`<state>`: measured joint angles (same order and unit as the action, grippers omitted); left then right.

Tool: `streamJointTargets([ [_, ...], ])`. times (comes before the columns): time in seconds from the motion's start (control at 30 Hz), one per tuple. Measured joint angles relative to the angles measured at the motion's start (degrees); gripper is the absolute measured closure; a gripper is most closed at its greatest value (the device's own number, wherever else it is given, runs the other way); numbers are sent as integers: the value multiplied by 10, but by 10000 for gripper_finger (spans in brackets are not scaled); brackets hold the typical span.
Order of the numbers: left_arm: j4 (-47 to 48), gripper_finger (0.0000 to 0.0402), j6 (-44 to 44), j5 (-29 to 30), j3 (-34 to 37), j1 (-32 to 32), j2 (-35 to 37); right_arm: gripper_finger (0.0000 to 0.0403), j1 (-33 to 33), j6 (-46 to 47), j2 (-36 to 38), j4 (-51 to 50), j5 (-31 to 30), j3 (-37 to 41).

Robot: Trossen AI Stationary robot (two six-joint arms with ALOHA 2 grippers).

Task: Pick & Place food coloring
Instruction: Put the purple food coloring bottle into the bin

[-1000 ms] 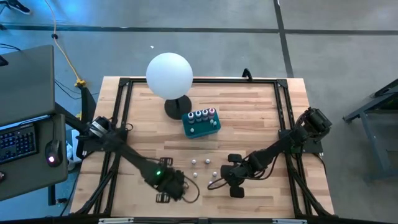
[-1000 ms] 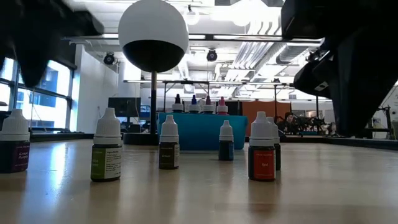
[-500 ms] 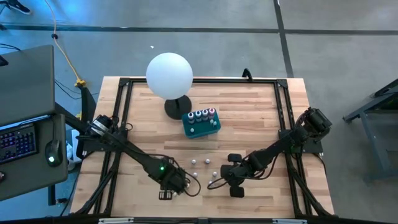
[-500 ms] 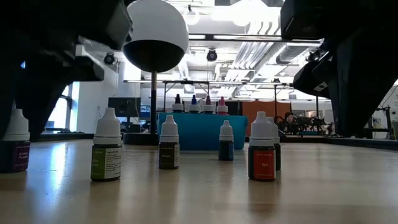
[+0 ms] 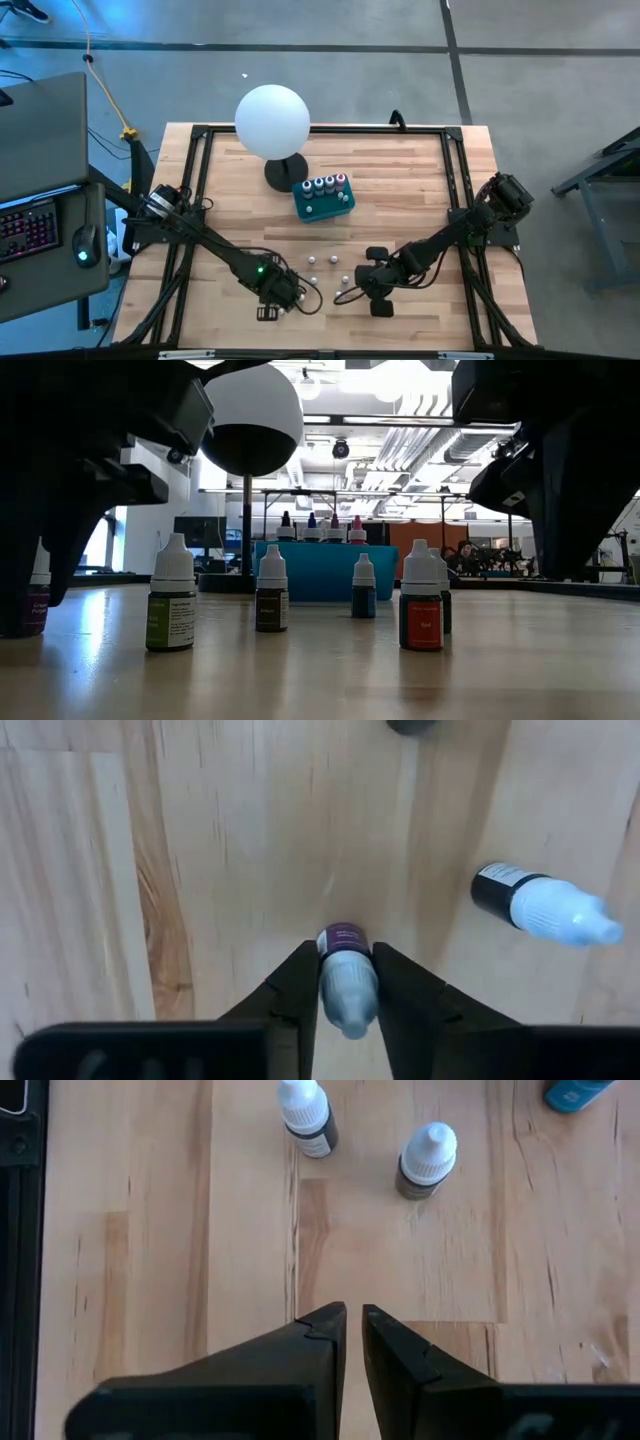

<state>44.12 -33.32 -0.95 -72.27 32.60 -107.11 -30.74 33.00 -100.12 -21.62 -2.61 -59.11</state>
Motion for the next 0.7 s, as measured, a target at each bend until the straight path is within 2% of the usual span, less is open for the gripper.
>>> streamJointTargets([
  [0.1, 10, 343, 1, -2, -6, -4, 0, 373, 0, 0, 0, 0, 9, 0],
  [0.23, 82, 338, 16, -19, -53, -22, -1, 373, 0, 0, 0, 0, 32, 0],
  [0.37, 170, 328, 74, 22, -130, -53, -1, 373, 0, 0, 0, -2, 35, 0],
  [0.57, 187, 331, 195, 99, -221, -142, -1, 373, -5, 16, 0, -42, 76, 0],
  [0.7, 186, 331, 244, 103, -258, -219, 0, 373, -22, 21, 0, -85, 45, 0],
])
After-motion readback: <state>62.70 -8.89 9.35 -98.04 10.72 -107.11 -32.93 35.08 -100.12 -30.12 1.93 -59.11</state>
